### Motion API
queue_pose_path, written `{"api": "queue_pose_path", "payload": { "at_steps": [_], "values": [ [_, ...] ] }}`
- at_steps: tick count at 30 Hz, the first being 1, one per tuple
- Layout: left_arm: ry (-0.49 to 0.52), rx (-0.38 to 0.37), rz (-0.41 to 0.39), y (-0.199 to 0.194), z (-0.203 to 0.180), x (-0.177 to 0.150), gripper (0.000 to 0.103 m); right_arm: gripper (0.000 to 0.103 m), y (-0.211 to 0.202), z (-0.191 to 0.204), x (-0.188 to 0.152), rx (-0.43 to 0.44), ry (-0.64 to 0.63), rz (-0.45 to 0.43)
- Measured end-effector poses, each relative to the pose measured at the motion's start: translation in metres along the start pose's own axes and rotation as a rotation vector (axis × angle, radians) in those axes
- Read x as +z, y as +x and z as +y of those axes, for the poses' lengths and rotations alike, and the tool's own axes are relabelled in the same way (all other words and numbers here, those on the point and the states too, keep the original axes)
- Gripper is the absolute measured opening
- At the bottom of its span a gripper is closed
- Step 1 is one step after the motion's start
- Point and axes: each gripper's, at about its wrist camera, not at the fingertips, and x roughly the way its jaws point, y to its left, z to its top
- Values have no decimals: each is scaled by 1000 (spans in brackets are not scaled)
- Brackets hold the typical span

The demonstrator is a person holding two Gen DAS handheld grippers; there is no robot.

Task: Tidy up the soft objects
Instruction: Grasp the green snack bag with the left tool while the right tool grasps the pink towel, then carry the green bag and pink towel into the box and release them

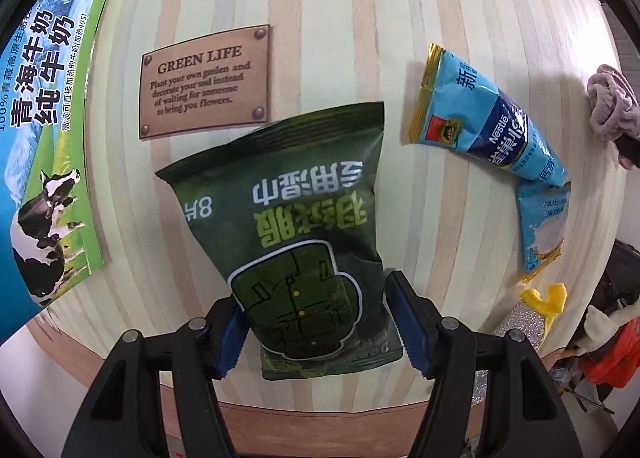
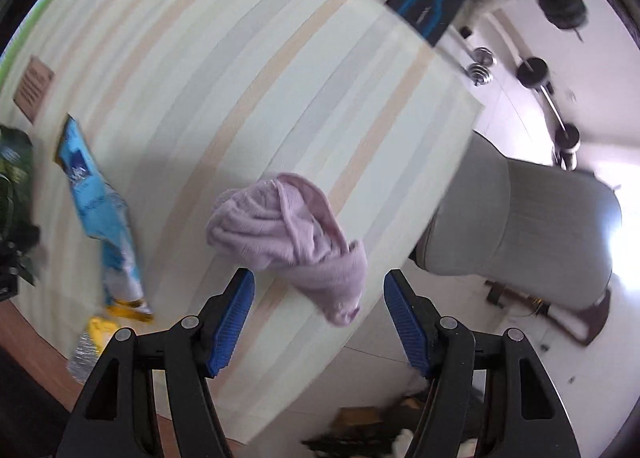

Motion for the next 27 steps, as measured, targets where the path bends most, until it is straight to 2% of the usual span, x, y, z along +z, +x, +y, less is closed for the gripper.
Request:
{"api": "queue_pose_path", "payload": {
  "at_steps": [3, 7, 8, 9, 10, 13, 15, 21, 24, 27],
  "values": [
    [-10, -4, 7, 1, -2, -1, 63, 70, 15, 4, 17, 5, -60, 50],
    [-17, -8, 15, 2, -4, 8, 64, 67, 28, 4, 28, 85, -24, 66],
    [-17, -9, 17, 1, -3, 10, 64, 63, 30, 0, 29, 136, 2, 78],
    [-17, -7, 18, 2, -4, 10, 64, 52, 32, 0, 28, 184, 26, 94],
    [-13, -4, 21, 2, -2, 14, 65, 48, 35, -7, 26, 243, 51, 109],
    [-28, -9, 25, 2, -1, 18, 66, 48, 37, -15, 26, 405, 116, 139],
    [-32, -10, 30, 1, -2, 20, 66, 51, 38, -16, 27, 474, 156, 147],
    [-43, -14, 15, 1, -2, 24, 64, 52, 34, -36, 24, 470, 285, 92],
    [-32, -13, -23, -6, -1, 24, 44, 50, 33, -44, 14, 450, 325, 63],
    [-7, -19, -44, -13, -2, 23, 40, 47, 30, -48, 2, 486, 398, 57]
  ]
}}
